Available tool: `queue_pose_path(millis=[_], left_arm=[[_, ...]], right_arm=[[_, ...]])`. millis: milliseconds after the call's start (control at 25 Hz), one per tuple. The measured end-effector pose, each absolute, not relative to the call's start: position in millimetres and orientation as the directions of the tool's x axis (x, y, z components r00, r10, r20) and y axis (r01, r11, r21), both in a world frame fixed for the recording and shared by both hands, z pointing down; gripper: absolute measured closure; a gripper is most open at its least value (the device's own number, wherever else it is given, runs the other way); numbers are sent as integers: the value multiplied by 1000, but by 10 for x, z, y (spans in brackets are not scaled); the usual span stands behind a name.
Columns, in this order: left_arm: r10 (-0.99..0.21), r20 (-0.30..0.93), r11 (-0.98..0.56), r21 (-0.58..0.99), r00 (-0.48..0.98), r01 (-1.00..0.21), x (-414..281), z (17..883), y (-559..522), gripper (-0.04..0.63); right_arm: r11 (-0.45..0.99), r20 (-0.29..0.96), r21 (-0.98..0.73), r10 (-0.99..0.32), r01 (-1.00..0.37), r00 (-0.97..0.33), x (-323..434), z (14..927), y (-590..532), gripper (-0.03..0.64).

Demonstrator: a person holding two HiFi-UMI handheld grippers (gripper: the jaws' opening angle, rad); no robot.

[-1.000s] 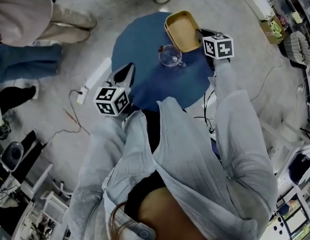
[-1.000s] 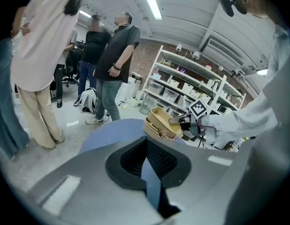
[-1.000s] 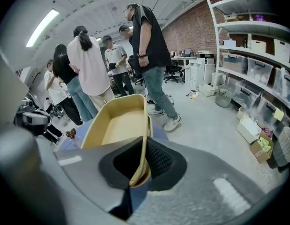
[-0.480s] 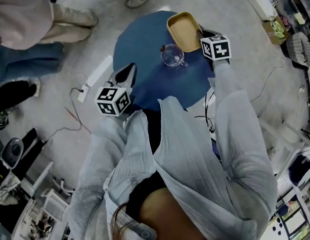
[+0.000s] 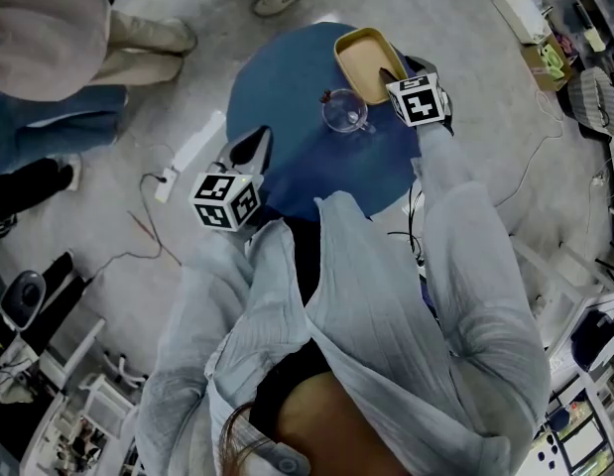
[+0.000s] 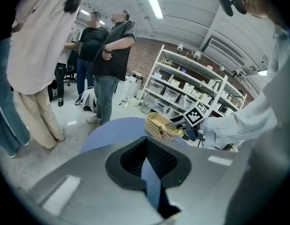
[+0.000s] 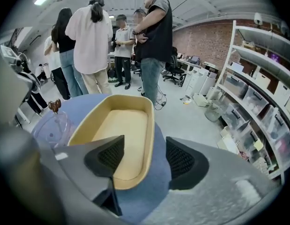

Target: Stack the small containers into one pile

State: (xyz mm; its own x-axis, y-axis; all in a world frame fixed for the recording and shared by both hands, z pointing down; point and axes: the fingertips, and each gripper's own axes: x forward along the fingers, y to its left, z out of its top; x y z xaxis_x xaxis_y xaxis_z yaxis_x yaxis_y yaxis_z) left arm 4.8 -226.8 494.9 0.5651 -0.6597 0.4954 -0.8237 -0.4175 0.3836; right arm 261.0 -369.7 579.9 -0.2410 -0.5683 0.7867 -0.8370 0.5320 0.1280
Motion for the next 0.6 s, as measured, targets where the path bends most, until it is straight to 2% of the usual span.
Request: queue_pose_path(millis=[80,160,280,600], left_arm=[[-661,494,-417,384,565,-824,49,4947,-2261,584],[-662,493,-417,384,564,-824,50,4943,-2250,584],[-663,494,-416,382,562,-826,34,4927,-2219,584],[-671,481,-422,378,564,-824,-131,4884,-2163,584]], right_arm=[[513,795,122,-563,-850,-226,2652,5834,-3681,258],[487,794,120,-570,-865,-211,2706,5852,-3666,211],[452,784,133,-592,-882,-185,2788,5858,-3631,179],[367,752,97,-637,-925,-173,2842,5680,-3539,172]])
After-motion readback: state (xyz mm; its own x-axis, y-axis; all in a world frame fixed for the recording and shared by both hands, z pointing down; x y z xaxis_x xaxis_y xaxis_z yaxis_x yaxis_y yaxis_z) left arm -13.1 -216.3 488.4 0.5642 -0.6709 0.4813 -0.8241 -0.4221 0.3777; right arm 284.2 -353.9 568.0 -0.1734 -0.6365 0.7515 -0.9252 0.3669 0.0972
